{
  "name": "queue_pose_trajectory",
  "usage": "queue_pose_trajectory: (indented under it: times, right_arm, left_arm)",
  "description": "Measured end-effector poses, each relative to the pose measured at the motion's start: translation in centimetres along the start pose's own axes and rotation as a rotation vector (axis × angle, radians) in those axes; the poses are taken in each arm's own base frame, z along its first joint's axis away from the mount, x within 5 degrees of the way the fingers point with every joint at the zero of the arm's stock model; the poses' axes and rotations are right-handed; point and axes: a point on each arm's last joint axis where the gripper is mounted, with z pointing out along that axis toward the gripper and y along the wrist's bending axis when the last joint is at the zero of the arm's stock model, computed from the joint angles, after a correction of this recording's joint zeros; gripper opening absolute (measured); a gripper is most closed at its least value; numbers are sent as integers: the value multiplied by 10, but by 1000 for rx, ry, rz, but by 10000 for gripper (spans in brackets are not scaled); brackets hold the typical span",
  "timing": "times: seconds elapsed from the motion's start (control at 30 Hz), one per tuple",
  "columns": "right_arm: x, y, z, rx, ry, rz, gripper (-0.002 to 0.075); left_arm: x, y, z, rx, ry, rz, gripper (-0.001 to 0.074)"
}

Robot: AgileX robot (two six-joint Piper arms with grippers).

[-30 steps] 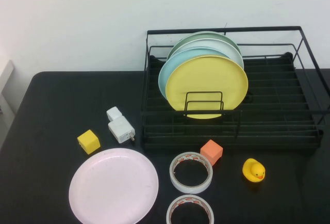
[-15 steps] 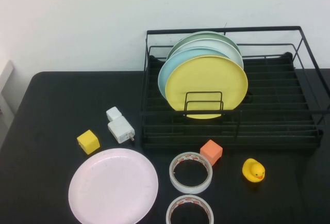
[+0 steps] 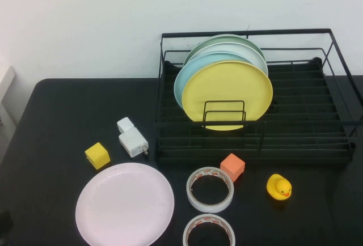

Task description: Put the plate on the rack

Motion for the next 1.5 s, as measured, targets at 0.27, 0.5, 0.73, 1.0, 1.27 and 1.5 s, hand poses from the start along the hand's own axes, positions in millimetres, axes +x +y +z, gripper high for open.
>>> queue_pose_trajectory:
  times: [0.27,0.5,0.73,1.0,1.27,1.5]
  right_arm:
    - [0,0,0,0,0,0,-2]
    - [0,0,0,0,0,0,-2]
    - [0,0,0,0,0,0,-2]
    - [0,0,0,0,0,0,-2]
    - [0,0,0,0,0,0,-2]
    - [0,0,0,0,0,0,-2]
  left_arm:
    - [-62,-13,39,-150,325,195,73]
    - [-54,-23,104,-184,593,332,426]
    - [-36,-8,166,-335,665,204,512]
    - [-9,8,219,-372,745,168,514]
    - [17,22,250,-405,804,149,514]
    - [34,32,267,-424,835,132,514]
